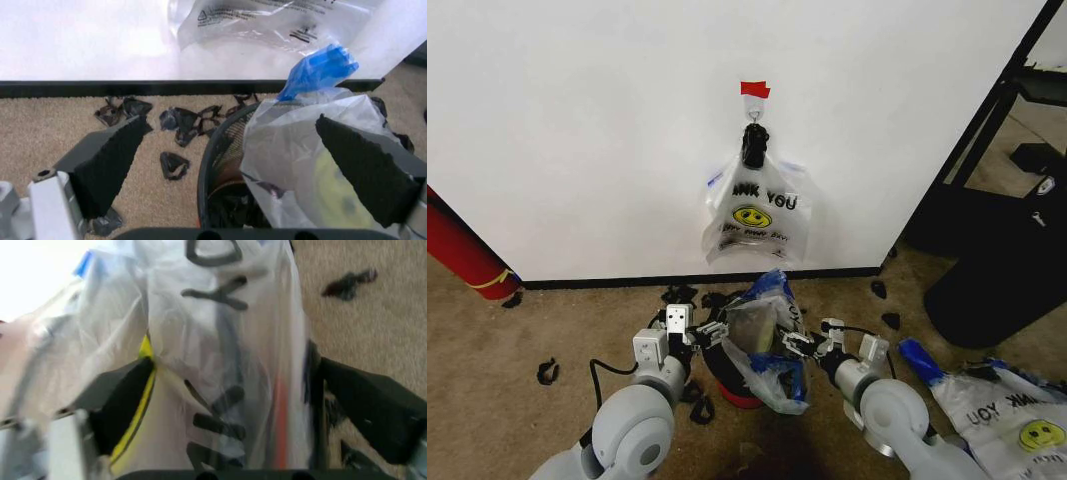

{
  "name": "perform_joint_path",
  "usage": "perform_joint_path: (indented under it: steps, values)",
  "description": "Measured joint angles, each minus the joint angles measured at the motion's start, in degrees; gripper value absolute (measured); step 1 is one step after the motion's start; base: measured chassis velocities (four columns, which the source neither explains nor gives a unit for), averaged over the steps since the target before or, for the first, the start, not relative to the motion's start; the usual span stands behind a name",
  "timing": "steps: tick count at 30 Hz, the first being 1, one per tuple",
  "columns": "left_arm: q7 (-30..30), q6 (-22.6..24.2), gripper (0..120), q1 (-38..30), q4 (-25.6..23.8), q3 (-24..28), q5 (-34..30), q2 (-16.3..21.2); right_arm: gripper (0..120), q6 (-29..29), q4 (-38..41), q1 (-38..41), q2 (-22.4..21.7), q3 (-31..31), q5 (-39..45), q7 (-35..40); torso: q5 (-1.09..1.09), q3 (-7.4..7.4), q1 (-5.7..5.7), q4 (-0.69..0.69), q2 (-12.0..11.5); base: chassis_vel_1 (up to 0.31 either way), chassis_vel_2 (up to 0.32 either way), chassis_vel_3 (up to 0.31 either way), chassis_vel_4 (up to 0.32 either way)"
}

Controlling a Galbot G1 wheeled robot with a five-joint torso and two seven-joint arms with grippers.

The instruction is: Pick up the garbage bag from the wall and place it over the trash bin.

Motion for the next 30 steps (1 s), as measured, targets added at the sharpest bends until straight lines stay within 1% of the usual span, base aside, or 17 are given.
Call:
perform_joint_path:
  steps: [1,3,4,6,8,9,10,15,16,17,20,22,23,25,30]
  values:
    - [0.0,0.0,100,0.0,0.0,0.0,0.0,0.0,90,0.0,0.0,0.0,0.0,0.0,0.0,0.0,0.0,0.0,0.0,0.0,0.0,0.0,0.0,0.0,0.0]
    - [-0.02,0.0,100,-0.05,0.04,0.09,-0.05,-0.04,82,-1.18,-0.03,0.07,0.16,0.0,0.28,0.83,0.0,0.0,0.0,0.0,0.0,0.0,0.0,0.0,0.0]
    - [-0.03,0.0,100,-0.05,0.12,0.09,-0.08,-0.05,75,-1.89,-0.03,0.11,0.18,0.04,0.47,1.45,0.0,0.0,0.0,0.0,0.0,0.0,0.0,0.0,0.0]
    - [-0.08,-0.02,100,0.06,0.29,0.02,-0.09,-0.06,68,-2.68,-0.15,0.34,0.22,0.2,0.8,2.38,0.0,0.0,0.0,-0.01,0.0,0.0,0.0,0.0,0.0]
    - [-0.16,-0.19,100,0.32,0.44,-0.03,-0.09,-0.09,59,-3.15,-0.49,0.64,0.41,0.29,1.14,3.33,0.0,0.0,0.0,0.0,0.0,0.0,0.0,0.0,0.0]
    - [-0.16,-0.19,100,0.32,0.44,-0.03,-0.09,-0.09,59,-3.15,-0.49,0.64,0.41,0.29,1.14,3.33,0.0,0.0,0.0,0.0,0.0,0.0,0.0,0.0,0.0]
    - [-0.19,-0.29,100,0.45,0.49,-0.05,-0.05,-0.11,55,-3.24,-0.54,0.7,0.55,0.29,1.29,3.82,0.0,0.0,0.0,0.0,0.0,0.0,0.0,0.0,0.0]
    - [-0.25,-0.95,100,0.56,0.38,-0.49,0.33,0.01,33,-3.29,1.29,-0.24,0.56,0.21,2.05,6.25,0.0,0.0,0.0,0.0,0.0,0.0,0.0,0.0,0.0]
    - [-0.24,-1.22,100,0.55,0.16,-0.6,0.35,0.08,31,-2.58,1.98,-0.7,0.5,0.21,2.06,6.76,0.0,0.0,0.0,0.0,0.0,0.0,0.0,0.0,0.0]
    - [-0.24,-1.22,100,0.55,0.16,-0.6,0.35,0.08,31,-2.58,1.98,-0.7,0.5,0.21,2.06,6.76,0.0,0.0,0.0,0.0,0.0,0.0,0.0,0.0,0.0]
    - [0.83,-2.42,100,0.73,-0.59,-0.74,0.77,0.25,19,1.05,3.42,-2.08,0.47,0.09,1.08,7.62,0.0,0.0,0.0,-0.01,0.0,0.0,0.0,0.0,0.0]
    - [3.05,-3.91,100,1.19,-0.94,-0.74,2.69,0.42,10,4.55,4.13,-3.17,0.62,0.05,0.09,7.44,0.0,0.0,0.0,0.0,0.0,0.0,0.0,0.0,0.0]
    - [5.85,-6.19,100,1.72,-0.84,-0.63,6.04,0.7,1,8.83,4.65,-4.53,0.97,0.07,-1.16,6.64,0.01,0.0,0.0,0.0,0.0,0.0,0.0,0.0,0.0]
    - [7.13,-7.41,100,1.95,-0.46,-0.53,7.8,0.96,1,12.76,5.18,-6.15,1.52,0.41,-2.18,5.71,-0.01,0.0,0.0,-0.01,0.0,0.0,0.0,0.0,0.0]
    - [7.08,-7.61,100,1.93,-0.19,-0.58,7.97,1.13,1,13.89,4.03,-8.24,1.79,0.81,-3.98,4.82,-0.02,-0.01,0.0,-0.02,0.01,0.0,0.0,0.0,0.0]
